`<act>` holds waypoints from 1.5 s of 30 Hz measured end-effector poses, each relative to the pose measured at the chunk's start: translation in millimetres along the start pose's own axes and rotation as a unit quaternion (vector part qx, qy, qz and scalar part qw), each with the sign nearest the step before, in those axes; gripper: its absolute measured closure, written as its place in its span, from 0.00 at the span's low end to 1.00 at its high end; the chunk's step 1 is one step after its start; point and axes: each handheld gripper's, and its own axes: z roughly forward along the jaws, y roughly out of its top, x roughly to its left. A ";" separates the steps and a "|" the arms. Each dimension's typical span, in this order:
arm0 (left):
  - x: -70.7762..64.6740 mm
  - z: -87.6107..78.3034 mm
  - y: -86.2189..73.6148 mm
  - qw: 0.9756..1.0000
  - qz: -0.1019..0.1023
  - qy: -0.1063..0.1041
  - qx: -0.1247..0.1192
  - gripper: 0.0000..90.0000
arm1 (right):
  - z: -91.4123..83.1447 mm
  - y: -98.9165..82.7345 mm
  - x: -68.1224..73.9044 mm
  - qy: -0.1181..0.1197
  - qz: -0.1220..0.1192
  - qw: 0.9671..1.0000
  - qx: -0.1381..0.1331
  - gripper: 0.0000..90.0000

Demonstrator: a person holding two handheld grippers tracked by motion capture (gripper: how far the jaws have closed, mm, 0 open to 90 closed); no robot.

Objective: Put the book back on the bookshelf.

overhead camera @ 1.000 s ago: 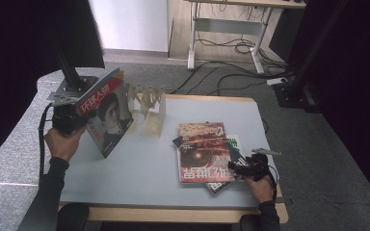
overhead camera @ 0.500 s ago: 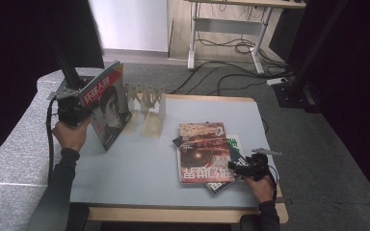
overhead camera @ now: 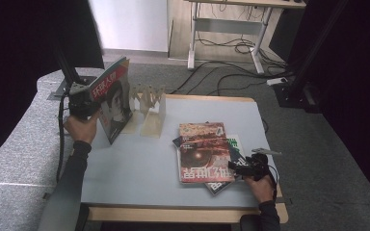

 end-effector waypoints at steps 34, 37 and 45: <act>12.6 -17.2 -14.3 0.999 0.010 -0.033 0.019 0.49 | 0.1 -0.1 -0.1 0.001 0.000 1.000 -0.001 0.00; 13.5 -19.0 -17.8 0.999 0.012 -0.045 0.026 0.43 | 0.1 -0.2 -0.1 0.001 0.000 1.000 -0.001 0.00; 10.1 -23.1 -28.8 0.997 0.038 -0.056 0.042 0.32 | 0.1 -0.2 -0.1 0.001 0.000 1.000 -0.001 0.00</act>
